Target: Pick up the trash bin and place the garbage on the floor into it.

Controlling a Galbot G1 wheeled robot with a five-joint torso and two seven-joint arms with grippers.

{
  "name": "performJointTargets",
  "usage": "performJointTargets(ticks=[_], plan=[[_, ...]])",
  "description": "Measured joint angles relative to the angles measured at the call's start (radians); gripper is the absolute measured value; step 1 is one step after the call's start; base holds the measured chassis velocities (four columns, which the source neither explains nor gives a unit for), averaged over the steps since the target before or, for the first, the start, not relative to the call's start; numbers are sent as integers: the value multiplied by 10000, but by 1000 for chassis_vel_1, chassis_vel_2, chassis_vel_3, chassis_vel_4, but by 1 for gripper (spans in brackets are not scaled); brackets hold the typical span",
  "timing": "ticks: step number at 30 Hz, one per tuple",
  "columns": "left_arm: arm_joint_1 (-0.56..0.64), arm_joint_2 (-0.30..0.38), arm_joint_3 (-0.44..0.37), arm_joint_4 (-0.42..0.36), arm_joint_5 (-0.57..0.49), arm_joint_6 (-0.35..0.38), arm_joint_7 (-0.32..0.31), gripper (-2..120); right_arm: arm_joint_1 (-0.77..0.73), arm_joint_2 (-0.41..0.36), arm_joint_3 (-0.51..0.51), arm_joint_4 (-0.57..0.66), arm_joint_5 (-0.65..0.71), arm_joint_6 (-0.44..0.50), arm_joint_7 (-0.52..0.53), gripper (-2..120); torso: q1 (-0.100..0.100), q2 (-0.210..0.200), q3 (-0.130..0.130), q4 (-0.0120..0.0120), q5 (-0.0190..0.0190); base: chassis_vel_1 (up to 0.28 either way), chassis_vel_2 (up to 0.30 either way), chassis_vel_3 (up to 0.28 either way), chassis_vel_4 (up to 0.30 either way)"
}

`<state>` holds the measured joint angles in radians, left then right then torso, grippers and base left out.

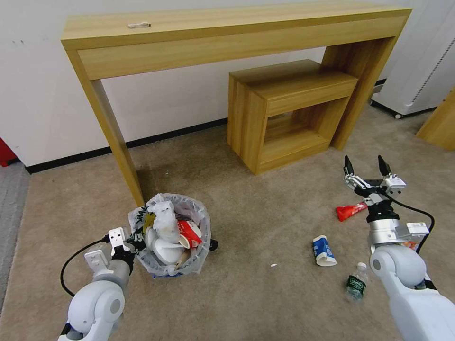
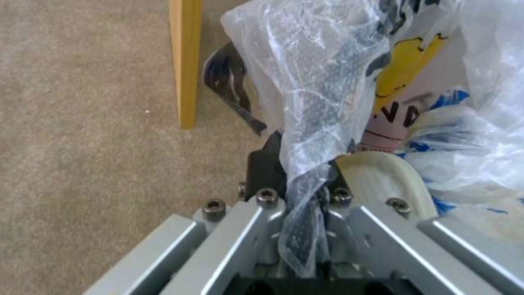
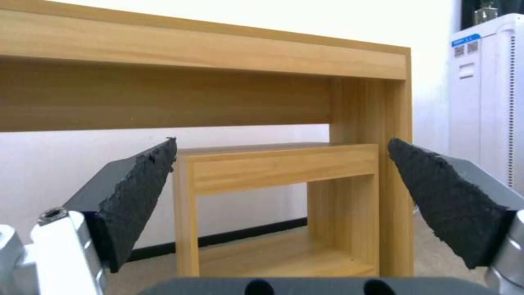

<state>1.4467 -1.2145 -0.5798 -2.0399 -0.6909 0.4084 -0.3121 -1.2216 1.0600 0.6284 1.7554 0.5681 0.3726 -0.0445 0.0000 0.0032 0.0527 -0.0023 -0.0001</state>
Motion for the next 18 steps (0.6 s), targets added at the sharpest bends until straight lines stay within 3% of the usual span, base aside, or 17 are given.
performJointTargets(ticks=[18], plan=[[-35,-6,72,62,6,-19,29,0,-148,373,-42,-70,-162,84,-107,99,0,0,1,0,0,0,0,0,0]])
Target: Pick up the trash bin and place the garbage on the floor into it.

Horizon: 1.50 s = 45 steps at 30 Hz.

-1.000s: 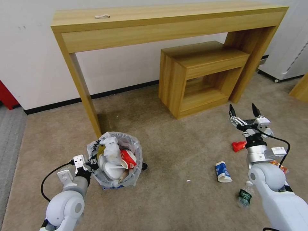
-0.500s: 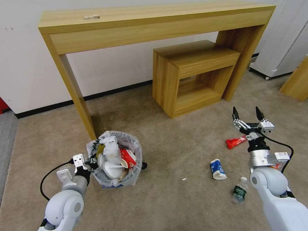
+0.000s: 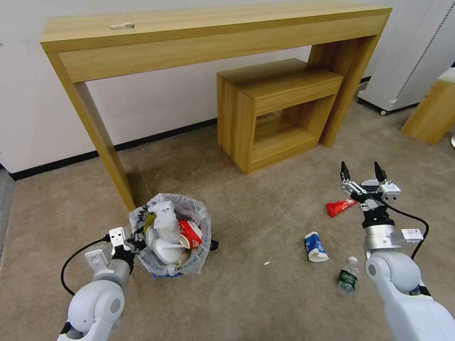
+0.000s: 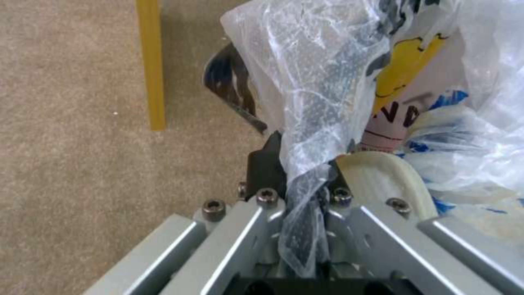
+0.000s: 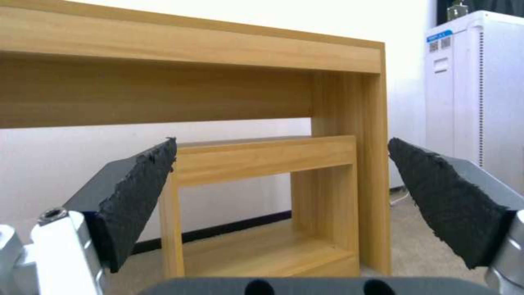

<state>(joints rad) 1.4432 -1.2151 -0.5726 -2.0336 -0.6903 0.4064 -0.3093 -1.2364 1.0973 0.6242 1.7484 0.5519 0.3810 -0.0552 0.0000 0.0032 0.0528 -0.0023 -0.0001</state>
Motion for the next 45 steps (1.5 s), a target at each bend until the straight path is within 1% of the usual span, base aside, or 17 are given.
performJointTargets(ticks=[45], plan=[[128,-227,-24,-73,169,-10,-18,0,-184,275,-90,-237,-193,385,-223,99,0,0,-1,0,0,0,0,0,0]])
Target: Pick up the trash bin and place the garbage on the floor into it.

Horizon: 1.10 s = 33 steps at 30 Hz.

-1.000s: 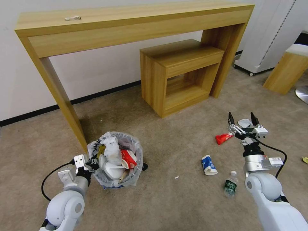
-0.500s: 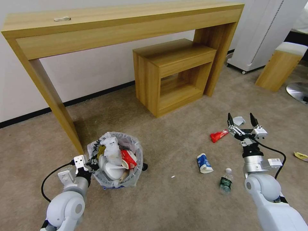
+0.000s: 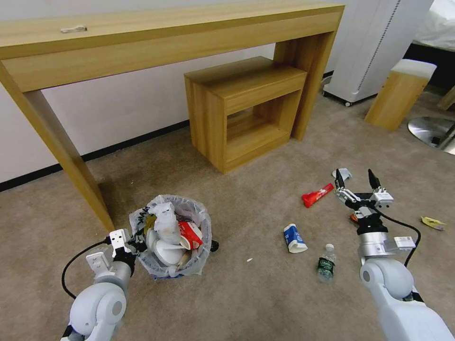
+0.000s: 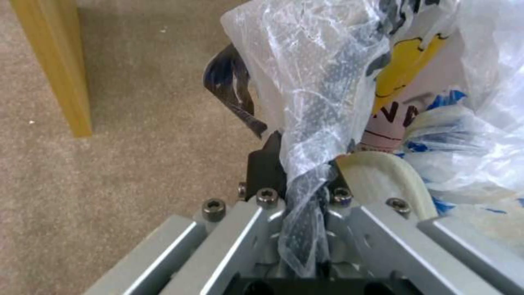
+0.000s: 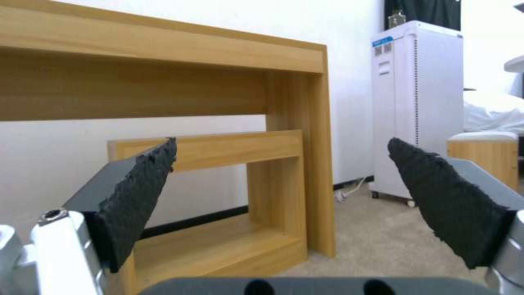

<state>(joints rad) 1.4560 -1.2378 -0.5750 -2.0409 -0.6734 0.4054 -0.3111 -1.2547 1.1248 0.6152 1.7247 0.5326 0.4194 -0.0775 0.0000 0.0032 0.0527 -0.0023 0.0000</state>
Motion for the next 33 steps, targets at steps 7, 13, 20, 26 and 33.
performJointTargets(ticks=[7,13,20,26,33], plan=[[21,4,-1,-9,2,-1,-8,0,-41,25,14,55,-6,0,0,99,0,0,0,0,0,0,0,0,0],[31,30,9,-29,3,-8,-10,0,-132,82,32,93,-43,33,0,99,-1,0,0,0,0,0,0,0,0],[51,87,-2,-54,-13,-13,-14,0,-142,143,34,115,-56,41,-2,99,0,0,0,0,0,0,0,0,0],[42,129,-9,-57,-40,-26,-18,0,-172,197,30,117,-109,166,-87,99,-1,0,0,0,0,0,0,0,0],[29,160,-22,-55,-71,-61,-36,0,-189,250,67,47,-233,282,-110,100,0,0,1,-2,0,0,0,0,0]])
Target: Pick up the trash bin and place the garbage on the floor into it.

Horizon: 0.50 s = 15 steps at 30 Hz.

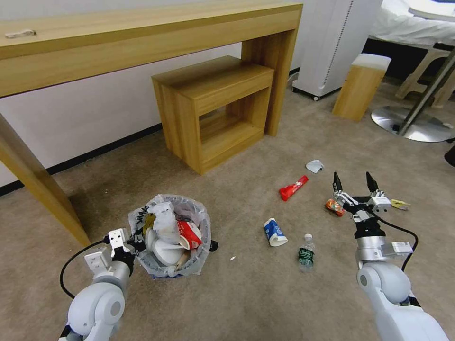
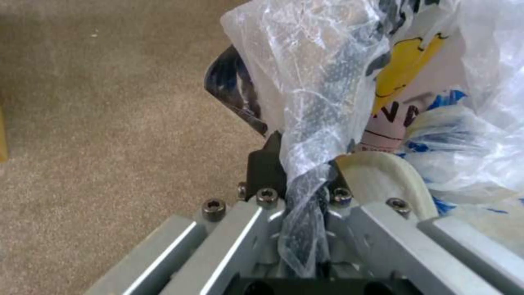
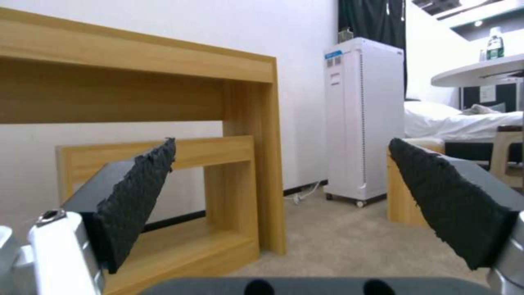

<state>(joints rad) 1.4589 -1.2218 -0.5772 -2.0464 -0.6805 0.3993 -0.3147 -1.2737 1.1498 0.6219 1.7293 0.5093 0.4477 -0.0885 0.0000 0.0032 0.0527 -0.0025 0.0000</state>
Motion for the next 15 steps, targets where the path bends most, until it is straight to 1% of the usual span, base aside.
performJointTargets(ticks=[15], plan=[[-3,-53,-23,30,20,-35,-74,0,30,120,132,-154,-449,-29,159,100,0,0,0,3,0,0,0,0,0]])
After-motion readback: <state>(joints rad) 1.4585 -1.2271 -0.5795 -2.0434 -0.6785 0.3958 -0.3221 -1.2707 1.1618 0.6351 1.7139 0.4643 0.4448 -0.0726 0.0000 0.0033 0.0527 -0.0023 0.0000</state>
